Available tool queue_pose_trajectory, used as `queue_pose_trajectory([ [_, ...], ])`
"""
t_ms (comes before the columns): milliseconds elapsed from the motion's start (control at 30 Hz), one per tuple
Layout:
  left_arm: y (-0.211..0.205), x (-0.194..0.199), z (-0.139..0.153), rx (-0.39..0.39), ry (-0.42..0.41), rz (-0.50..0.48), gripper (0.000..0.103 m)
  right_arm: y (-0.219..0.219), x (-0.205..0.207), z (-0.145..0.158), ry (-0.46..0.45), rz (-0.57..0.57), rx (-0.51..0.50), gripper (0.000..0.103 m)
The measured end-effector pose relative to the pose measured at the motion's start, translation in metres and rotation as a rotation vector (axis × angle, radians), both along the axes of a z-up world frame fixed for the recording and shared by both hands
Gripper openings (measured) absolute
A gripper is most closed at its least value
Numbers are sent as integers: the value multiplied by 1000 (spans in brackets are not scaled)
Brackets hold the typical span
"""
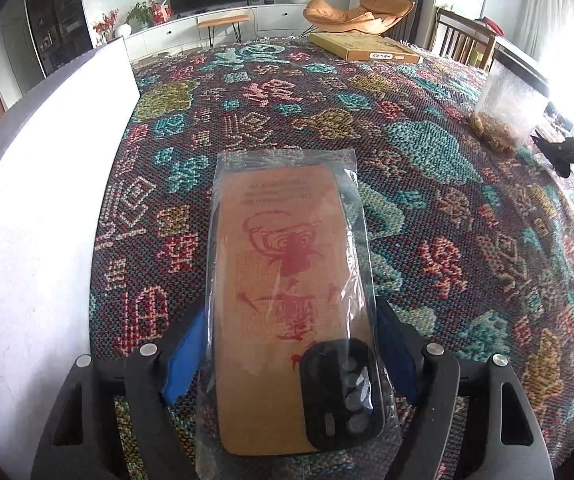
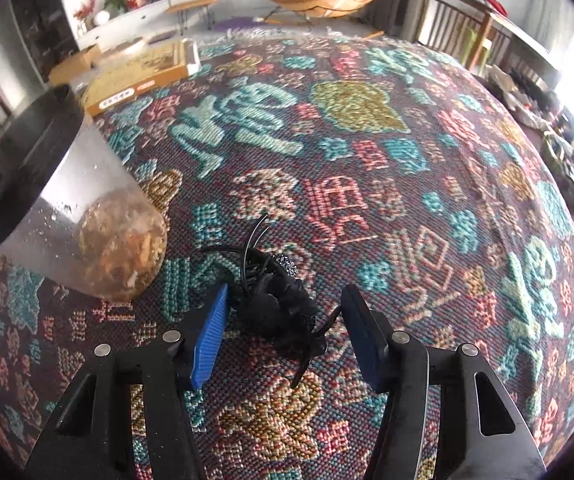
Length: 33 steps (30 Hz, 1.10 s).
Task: Organize soft objects
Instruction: 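Carry the packet and black item into the white box and open both tools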
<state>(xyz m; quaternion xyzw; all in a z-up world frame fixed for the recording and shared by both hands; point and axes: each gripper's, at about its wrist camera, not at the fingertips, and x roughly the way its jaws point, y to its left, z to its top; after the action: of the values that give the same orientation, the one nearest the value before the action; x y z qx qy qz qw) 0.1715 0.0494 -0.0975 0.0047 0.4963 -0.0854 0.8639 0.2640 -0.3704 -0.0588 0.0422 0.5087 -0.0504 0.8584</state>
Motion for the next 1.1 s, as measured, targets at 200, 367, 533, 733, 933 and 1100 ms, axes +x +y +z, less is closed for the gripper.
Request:
queue_pose_trajectory([
  [200,6,-14,27,-172,-35,36,77,-15,-39,69,-127,-74,122,60],
  [367,29,-35,79,-299,-94,49,77,53,-59,133,-201,59,192,60],
  [533,96,-64,130,-282,-171,130,77,194,-77,165,-203,311,367,60],
  [733,206,-94,138,-82,-168,324,77,384,-105,145,-60,612,623,60],
  [933,267,-115,106,87,-89,470,83,504,-130,96,82,744,652,69],
  [1100,272,-133,112,152,-164,515,91,511,-136,81,80,736,581,75],
])
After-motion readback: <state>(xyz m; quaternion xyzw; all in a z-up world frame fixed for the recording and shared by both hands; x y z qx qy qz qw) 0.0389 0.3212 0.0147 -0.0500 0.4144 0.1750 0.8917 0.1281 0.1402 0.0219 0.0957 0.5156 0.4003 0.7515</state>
